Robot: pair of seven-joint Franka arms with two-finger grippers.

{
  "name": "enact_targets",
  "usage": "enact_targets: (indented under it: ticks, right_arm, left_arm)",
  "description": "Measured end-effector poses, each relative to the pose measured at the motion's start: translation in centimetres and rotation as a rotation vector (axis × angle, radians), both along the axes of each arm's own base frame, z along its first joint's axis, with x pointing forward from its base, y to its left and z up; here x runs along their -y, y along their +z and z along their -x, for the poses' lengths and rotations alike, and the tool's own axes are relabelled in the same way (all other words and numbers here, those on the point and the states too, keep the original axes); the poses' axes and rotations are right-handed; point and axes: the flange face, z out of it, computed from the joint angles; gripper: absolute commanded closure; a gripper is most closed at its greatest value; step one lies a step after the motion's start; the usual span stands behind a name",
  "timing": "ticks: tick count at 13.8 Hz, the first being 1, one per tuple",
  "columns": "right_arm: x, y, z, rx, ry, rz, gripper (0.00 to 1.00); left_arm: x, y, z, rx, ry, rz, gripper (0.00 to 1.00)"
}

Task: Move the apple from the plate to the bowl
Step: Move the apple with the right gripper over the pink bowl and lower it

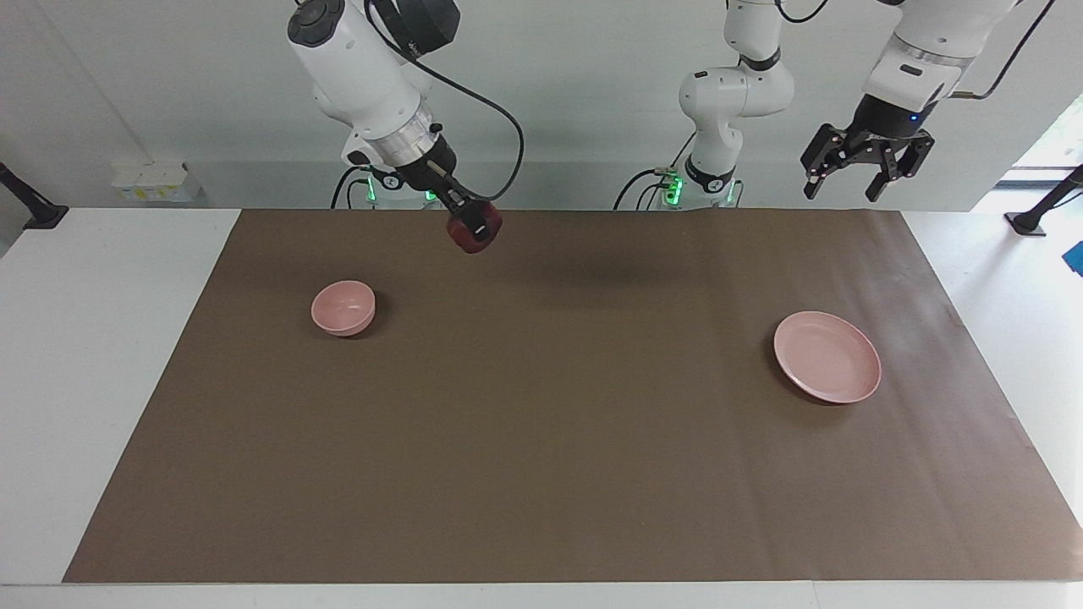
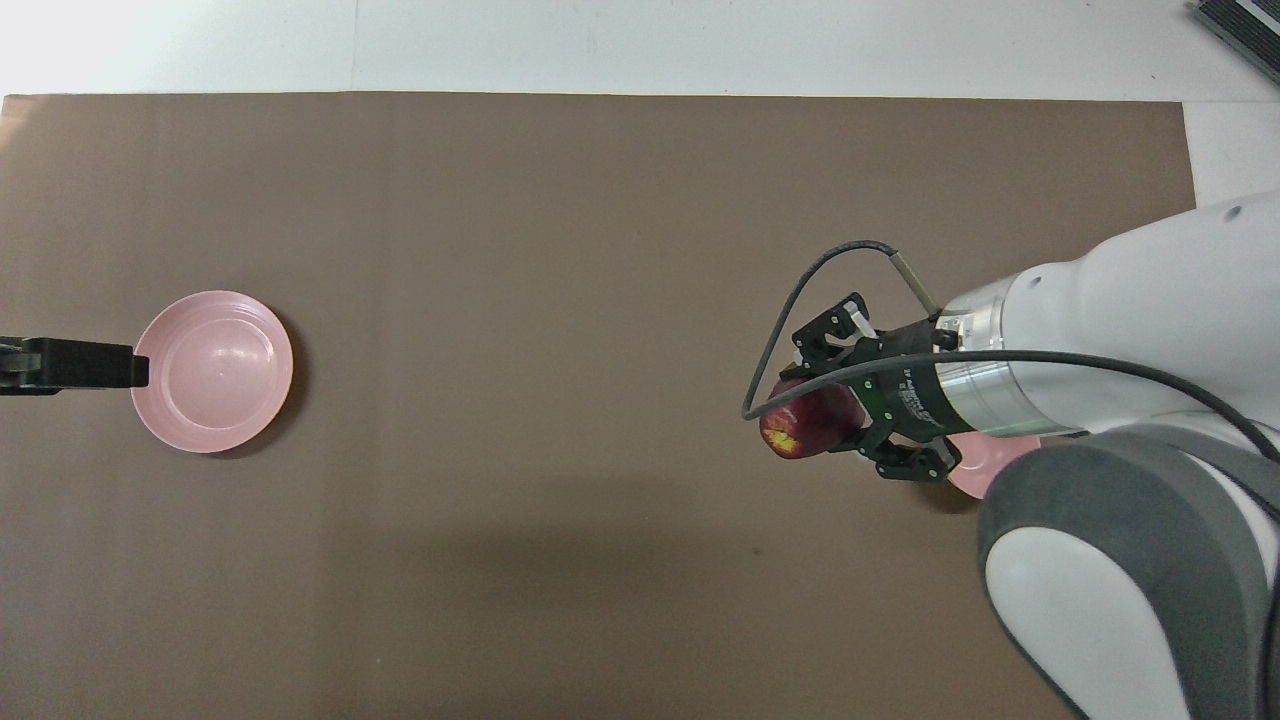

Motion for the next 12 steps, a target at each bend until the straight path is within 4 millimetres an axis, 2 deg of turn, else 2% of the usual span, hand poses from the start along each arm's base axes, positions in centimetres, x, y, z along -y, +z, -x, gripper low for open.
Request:
enact_targets:
  ticks: [3,6,9,12]
  right_arm:
    - [3.2,0.0,0.0,0.039,0.169,0.099,1.00]
    - [6.5,-0.2,-0.1,0.061,0.370,0.192,1.00]
    - [10.5,-0.4,-0.5,0.076,0.569,0.240,1.00]
    - [15.6,-0.7,-0.8,0.098,0.759,0.238,1.00]
  left_arm:
    - [-2.3,0.7,-2.8,0.008,0.021,-0.009,0.00]
    - [-2.2,-1.0,-5.5,-0.015,-0.014,-0.093,0.00]
    - [-1.5,-1.6,-5.7,-0.034,-0.056,-0.101,0.00]
    - [-1.6,-1.5,-5.4,-0.044,-0.058,-0.102,0.00]
